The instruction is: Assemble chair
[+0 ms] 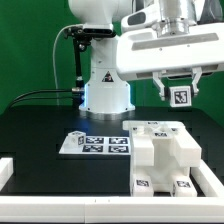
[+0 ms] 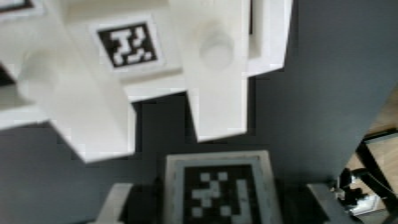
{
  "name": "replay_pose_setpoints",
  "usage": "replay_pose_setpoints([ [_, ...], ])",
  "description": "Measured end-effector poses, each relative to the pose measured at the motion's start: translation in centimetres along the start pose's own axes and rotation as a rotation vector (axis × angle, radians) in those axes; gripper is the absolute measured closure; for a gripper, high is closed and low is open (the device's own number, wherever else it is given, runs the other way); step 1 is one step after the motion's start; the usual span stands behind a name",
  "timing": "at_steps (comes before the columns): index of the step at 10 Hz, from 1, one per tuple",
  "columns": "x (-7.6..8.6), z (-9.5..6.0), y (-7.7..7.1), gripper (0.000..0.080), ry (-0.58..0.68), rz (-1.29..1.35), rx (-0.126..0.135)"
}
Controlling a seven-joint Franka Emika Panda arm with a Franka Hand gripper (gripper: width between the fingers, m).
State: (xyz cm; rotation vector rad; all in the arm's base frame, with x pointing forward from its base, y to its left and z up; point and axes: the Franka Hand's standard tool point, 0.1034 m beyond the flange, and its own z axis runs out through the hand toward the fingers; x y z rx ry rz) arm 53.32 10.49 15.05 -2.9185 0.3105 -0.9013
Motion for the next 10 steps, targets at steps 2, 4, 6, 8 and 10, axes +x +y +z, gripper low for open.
replay_pose_setpoints([
  [2, 0.2, 1.3, 0.5, 0.0515, -0.009, -0.039, -0.023],
  [4, 0.1, 1.7, 1.4, 0.0515, -0.013, -0.049, -0.037],
  [6, -0.3, 1.9, 1.4, 0.0515, -0.018, -0.053, -0.039],
  [8, -1.2, 1.8, 0.8, 0.0515, -0.027, -0.052, -0.034],
  [10, -1.3, 1.7, 0.6, 0.0515, -0.029, -0.054, -0.032],
])
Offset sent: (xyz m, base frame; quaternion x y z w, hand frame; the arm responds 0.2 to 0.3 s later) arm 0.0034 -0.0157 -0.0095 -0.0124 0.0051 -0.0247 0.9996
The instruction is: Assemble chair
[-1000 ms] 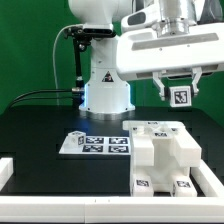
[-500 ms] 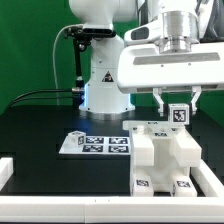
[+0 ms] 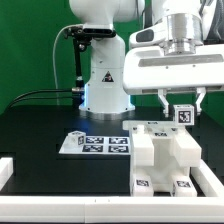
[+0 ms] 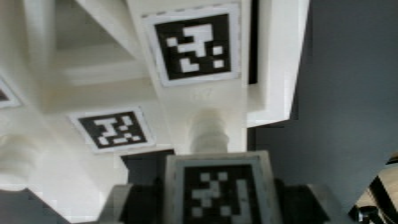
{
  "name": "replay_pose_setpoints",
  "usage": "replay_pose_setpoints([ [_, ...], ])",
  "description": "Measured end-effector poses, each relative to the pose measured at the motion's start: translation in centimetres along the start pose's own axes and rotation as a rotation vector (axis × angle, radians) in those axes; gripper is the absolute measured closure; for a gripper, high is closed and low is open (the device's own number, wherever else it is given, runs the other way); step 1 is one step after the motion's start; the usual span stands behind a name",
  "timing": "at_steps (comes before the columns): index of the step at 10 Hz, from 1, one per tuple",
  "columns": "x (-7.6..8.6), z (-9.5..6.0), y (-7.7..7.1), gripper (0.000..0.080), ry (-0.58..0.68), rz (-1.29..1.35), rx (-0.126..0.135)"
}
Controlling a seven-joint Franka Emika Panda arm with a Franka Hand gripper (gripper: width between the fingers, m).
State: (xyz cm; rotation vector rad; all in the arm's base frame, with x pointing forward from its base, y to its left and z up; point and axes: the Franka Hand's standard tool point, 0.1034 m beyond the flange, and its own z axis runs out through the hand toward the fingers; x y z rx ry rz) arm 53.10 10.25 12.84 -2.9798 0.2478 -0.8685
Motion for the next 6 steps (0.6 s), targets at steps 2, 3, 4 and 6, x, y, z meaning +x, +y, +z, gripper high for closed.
replay_pose_setpoints([
  [2, -0.22, 0.32, 0.27, 0.0515, -0.004, -0.003, -0.007],
  [3, -0.07, 0.38, 0.37, 0.0515, 0.006, -0.003, -0.009],
  [4, 0.03, 0.43, 0.36, 0.0515, 0.017, -0.006, -0.010],
  [6, 0.10, 0.47, 0.40, 0.0515, 0.025, -0.008, -0.011],
])
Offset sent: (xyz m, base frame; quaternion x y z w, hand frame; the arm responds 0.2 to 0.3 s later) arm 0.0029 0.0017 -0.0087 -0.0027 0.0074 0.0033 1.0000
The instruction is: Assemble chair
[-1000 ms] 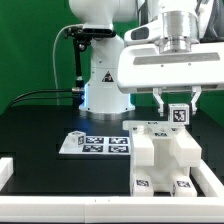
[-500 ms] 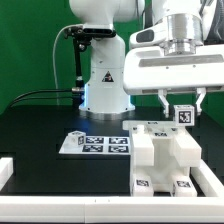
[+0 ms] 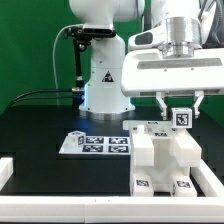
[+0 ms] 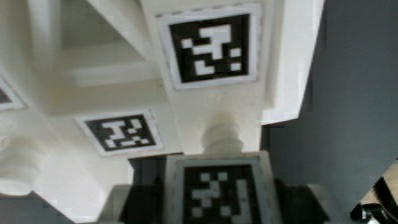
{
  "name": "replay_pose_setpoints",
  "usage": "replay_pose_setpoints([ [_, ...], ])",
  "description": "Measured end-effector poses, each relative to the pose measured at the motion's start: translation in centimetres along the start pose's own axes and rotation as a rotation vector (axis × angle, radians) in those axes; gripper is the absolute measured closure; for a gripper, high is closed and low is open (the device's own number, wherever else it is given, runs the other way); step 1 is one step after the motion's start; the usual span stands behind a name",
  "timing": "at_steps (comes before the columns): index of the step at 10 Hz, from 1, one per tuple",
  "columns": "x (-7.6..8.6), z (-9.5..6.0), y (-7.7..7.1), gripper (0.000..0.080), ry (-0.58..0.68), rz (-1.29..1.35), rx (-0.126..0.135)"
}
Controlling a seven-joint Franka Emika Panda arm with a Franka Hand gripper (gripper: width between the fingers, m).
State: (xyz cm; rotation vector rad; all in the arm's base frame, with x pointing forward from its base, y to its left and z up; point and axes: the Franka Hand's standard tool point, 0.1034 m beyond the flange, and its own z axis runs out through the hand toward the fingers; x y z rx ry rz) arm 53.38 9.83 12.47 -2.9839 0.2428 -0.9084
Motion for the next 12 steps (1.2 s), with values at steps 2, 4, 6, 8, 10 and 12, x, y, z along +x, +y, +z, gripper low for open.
replay_pose_setpoints([
  [2, 0.0, 0.0, -0.1, 0.0515, 0.000, 0.000, 0.001],
  [4, 0.6, -0.2, 0.4, 0.0515, 0.009, 0.010, 0.000],
  [6, 0.1, -0.1, 0.3, 0.0515, -0.005, 0.010, -0.001],
  [8, -0.9, -0.3, -0.5, 0.0515, -0.041, 0.038, 0.002],
  [10, -1.7, -0.6, -1.4, 0.0515, -0.067, 0.057, 0.008],
  [12, -1.7, -0.2, -0.7, 0.0515, -0.064, 0.054, -0.004],
])
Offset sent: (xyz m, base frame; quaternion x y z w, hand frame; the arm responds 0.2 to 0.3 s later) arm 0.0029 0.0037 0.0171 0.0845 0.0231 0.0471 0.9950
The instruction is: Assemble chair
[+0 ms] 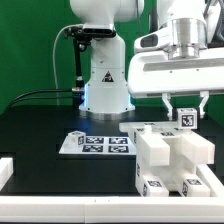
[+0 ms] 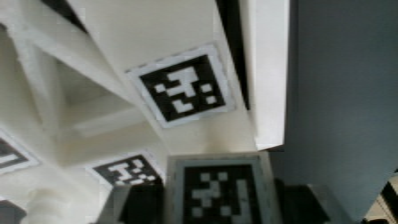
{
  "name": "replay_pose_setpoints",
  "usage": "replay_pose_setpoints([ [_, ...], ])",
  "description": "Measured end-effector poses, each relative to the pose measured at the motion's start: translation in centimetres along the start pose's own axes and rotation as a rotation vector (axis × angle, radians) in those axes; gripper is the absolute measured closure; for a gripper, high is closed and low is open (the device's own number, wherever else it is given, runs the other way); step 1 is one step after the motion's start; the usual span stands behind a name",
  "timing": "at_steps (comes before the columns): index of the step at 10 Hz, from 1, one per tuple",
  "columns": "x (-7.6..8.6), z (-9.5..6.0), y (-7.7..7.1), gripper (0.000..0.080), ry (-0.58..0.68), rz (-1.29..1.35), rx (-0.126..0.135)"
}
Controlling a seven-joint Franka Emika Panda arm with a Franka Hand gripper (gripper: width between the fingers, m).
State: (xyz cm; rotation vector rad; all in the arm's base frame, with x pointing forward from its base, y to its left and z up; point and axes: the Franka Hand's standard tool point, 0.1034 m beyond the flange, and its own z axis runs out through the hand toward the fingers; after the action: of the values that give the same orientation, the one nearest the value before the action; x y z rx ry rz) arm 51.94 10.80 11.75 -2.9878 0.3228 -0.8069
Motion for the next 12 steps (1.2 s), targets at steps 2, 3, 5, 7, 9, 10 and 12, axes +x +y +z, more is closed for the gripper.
replay_pose_setpoints([
  [2, 0.6, 0.5, 0.2, 0.0515, 0.065, -0.016, -0.013],
  [3, 0.9, 0.8, -0.2, 0.0515, 0.082, -0.023, -0.013],
  [5, 1.2, 1.0, -0.3, 0.0515, 0.073, -0.021, -0.011],
  [7, 1.3, 1.0, -0.7, 0.0515, 0.065, -0.019, -0.007],
  [9, 1.3, 1.0, -0.8, 0.0515, 0.063, -0.020, -0.005],
  [10, 1.3, 1.0, -0.8, 0.0515, 0.063, -0.020, -0.006],
  [12, 1.2, 1.0, -0.8, 0.0408, 0.063, -0.020, -0.006],
])
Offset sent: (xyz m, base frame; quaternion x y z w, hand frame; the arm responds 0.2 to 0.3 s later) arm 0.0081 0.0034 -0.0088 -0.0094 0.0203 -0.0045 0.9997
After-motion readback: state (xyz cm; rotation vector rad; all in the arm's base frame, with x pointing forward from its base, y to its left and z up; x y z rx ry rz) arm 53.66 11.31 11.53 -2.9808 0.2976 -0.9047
